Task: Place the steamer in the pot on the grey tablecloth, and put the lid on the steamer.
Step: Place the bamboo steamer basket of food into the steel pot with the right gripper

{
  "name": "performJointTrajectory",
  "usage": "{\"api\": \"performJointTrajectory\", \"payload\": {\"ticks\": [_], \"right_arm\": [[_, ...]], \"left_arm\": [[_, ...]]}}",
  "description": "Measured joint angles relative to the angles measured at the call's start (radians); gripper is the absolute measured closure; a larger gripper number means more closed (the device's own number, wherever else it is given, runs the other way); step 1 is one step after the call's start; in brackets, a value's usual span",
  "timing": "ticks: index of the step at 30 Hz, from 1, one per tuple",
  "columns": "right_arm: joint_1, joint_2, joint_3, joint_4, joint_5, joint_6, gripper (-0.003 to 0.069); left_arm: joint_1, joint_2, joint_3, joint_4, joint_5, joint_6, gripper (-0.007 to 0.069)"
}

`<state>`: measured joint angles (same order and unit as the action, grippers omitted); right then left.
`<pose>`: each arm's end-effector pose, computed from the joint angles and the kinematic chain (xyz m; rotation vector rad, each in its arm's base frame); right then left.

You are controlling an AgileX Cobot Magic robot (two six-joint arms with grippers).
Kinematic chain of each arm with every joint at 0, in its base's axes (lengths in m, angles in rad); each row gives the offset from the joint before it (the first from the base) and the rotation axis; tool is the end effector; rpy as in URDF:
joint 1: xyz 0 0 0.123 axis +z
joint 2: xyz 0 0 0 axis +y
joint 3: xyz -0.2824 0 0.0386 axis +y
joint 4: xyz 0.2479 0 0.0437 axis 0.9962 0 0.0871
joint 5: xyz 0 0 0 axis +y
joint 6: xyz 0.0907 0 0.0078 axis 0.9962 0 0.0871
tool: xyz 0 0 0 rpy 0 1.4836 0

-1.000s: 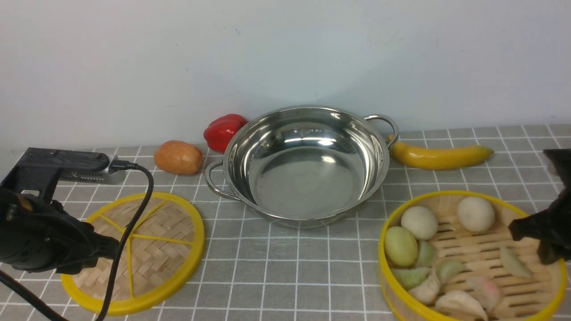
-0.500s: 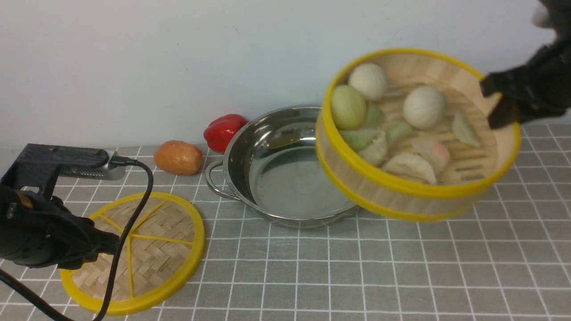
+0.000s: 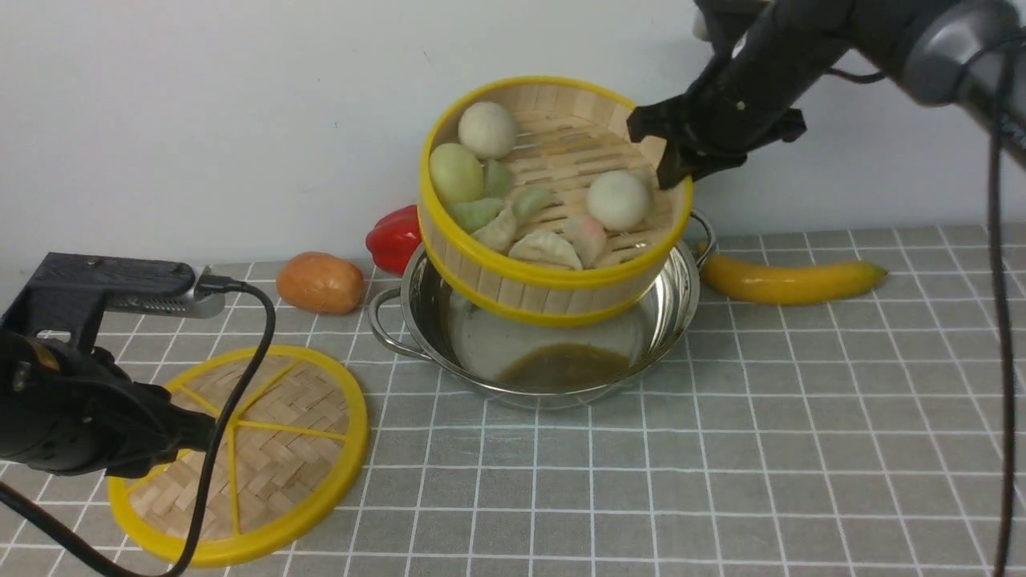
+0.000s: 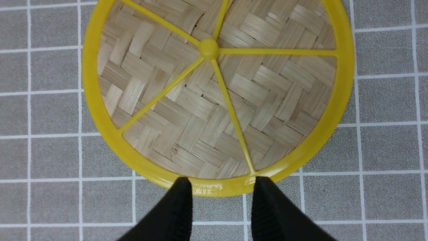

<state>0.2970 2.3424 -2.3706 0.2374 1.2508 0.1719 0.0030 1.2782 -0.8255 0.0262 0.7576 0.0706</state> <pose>0.4809 0.1684 0.2690 -0.1371 2.7346 0.4643 0.2368 0.0024 0.2533 0.1112 2.6923 0.0526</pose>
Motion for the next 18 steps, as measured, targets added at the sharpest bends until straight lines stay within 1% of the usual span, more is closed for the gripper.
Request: {"api": "performJointTrajectory", "payload": {"ticks": [2, 7, 18], "right_arm": [[0.003, 0.051, -0.04, -0.003, 0.0, 0.013, 0.0594], [0.003, 0.101, -0.044, -0.03, 0.006, 0.018, 0.0594], [0.003, 0.181, -0.044, -0.029, 0.007, 0.018, 0.0594]], "left_arm": [[0.0, 0.0, 0.0, 0.0, 0.0, 0.0, 0.0382], [0.0, 0.0, 0.0, -0.001, -0.001, 0.0, 0.0382], [0.0, 0.0, 0.0, -0.001, -0.002, 0.0, 0.0382]]}}
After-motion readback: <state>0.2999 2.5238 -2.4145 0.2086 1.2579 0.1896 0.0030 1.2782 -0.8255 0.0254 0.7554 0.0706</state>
